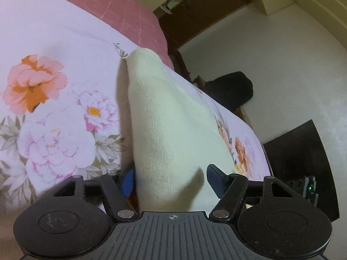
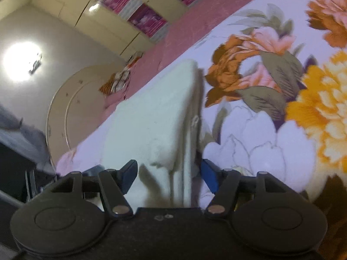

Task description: Fold small clothes

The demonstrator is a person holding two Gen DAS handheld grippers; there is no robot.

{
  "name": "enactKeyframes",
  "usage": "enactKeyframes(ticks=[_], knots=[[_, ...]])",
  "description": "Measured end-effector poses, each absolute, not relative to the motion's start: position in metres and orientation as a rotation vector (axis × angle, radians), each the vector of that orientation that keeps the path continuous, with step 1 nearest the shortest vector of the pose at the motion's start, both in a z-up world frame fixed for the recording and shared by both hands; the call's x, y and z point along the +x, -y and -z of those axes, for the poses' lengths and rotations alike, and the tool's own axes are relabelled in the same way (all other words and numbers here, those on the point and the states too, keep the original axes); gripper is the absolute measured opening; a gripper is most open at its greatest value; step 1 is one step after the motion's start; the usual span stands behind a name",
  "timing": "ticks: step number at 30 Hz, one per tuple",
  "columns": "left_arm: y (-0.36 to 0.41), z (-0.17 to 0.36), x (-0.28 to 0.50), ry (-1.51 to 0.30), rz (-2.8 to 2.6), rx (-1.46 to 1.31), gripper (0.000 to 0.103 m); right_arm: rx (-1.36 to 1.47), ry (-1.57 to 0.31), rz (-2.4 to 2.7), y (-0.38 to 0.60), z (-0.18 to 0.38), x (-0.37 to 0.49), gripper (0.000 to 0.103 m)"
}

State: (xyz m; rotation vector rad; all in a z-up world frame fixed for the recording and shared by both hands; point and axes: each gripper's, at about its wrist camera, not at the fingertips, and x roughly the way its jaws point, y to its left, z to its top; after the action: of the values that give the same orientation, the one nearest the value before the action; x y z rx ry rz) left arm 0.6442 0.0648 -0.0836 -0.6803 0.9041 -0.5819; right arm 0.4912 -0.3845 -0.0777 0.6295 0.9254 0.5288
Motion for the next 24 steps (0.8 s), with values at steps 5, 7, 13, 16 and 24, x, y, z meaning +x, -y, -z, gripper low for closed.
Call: enactKeyframes(ticks=[5,7,13,16,24], knots=[[-0.052,0.082,0.648,-0.891,0.552,-0.617,0.058,0.613,-0.928,-0.508,0.380,0.076,0.499,0.050],[-0.043,0.077,0.650,-0.885,0.524,-0.524,0.052,0.604,-0.929,-0.496,0.377,0.075,0.501,0.045],[-0.031,0.058,0.653,-0.866,0.529,-0.413,0.037,0.361,-0.863,-0.425,0.342,0.051,0.485,0.030],[-0.033,0.049,0.644,-0.843,0.535,-0.413,0.036,0.316,-0.822,-0.415,0.334,0.041,0.474,0.027],[-0.058,-0.001,0.608,-0.784,0.564,-0.347,0.036,0.247,-0.745,-0.431,0.315,0.002,0.444,0.027]])
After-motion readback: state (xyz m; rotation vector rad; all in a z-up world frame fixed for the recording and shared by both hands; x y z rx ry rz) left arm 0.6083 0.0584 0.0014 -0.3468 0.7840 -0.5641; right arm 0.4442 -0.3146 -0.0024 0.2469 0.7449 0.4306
